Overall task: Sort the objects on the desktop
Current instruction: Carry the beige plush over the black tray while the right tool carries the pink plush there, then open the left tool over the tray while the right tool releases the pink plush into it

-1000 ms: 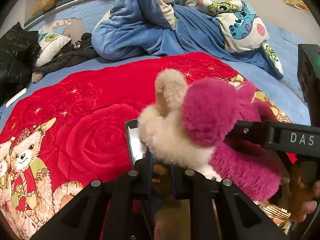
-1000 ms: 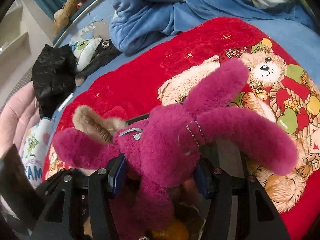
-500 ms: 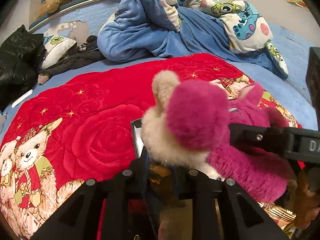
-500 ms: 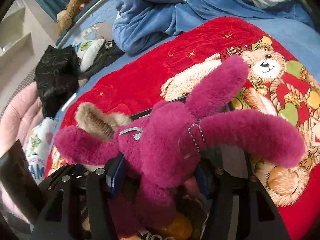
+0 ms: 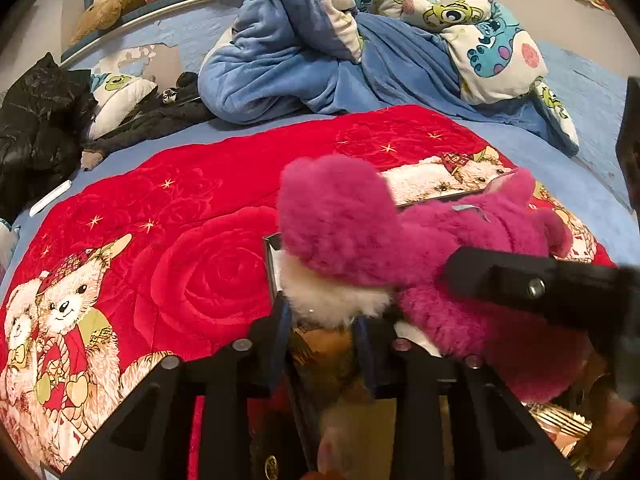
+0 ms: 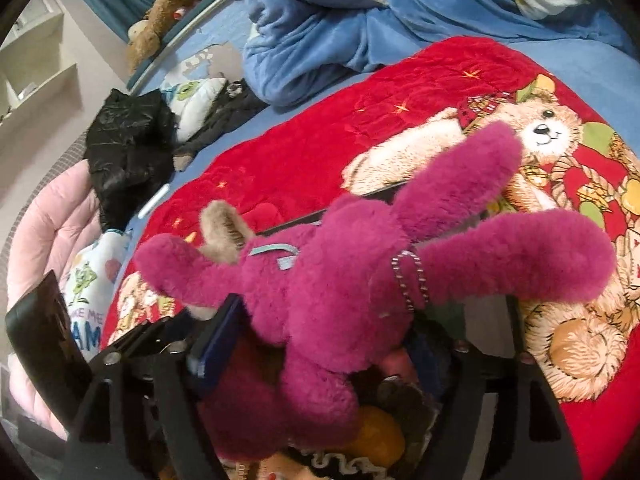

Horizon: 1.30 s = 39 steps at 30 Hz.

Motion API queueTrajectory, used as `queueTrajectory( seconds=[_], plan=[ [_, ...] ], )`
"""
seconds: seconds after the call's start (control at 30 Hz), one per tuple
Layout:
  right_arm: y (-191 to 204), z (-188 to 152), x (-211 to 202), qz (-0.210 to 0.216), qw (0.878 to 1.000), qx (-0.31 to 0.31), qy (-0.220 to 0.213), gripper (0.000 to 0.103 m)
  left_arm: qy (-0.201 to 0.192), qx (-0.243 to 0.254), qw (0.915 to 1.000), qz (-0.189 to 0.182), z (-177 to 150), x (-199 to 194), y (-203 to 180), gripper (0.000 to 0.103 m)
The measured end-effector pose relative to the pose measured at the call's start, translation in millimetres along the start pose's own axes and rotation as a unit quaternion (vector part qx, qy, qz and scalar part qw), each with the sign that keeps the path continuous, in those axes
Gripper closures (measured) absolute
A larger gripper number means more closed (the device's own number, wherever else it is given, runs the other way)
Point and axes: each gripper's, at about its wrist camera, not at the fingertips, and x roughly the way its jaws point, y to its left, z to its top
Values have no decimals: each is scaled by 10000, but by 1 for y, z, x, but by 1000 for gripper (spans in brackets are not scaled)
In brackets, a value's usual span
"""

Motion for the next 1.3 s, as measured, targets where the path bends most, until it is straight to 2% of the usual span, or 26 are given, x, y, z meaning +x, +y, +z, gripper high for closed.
queueTrajectory(
  seconds=[0.07,0.1,0.13,0.17,0.23,0.3,0.47,0.7,0.9,1.1,1.3],
  plan=[
    [8,-2,-1,55,9998,-168,12,5,-11,8,9999,-122,-1,-2,-1,55],
    [12,-3,-3,61,9996,-264,-12,0,-18,24,10000,-80,-1,-4,-2,28],
    [15,-3,-4,2,9995,-320,-45,0,-18,-38,9998,202,-1,-6,0,0],
    [17,-5,-6,-92,9992,-370,-95,0,-87,-142,9994,291,-1,-10,5,0],
    [15,-5,-9,-69,9994,-301,-175,0,-59,-256,9997,-8,-1,-12,10,0],
    [9,-3,-11,72,9997,-118,-212,0,17,-299,9995,-115,0,-13,12,0],
    [7,-1,-16,142,9995,8,-273,0,-40,-192,9998,-23,-3,-15,9,0],
    [14,0,-23,89,9992,-102,-368,0,27,-267,9995,-140,0,-17,13,0],
    [16,2,-35,176,9983,-132,-537,0,-69,-286,9993,-223,2,-26,15,0],
    [21,5,-57,297,9964,-207,-769,0,-231,-294,9989,-272,5,-44,17,0],
    [37,5,-82,253,9940,-368,-996,0,-448,-454,9976,-271,10,-87,27,0]
  ],
)
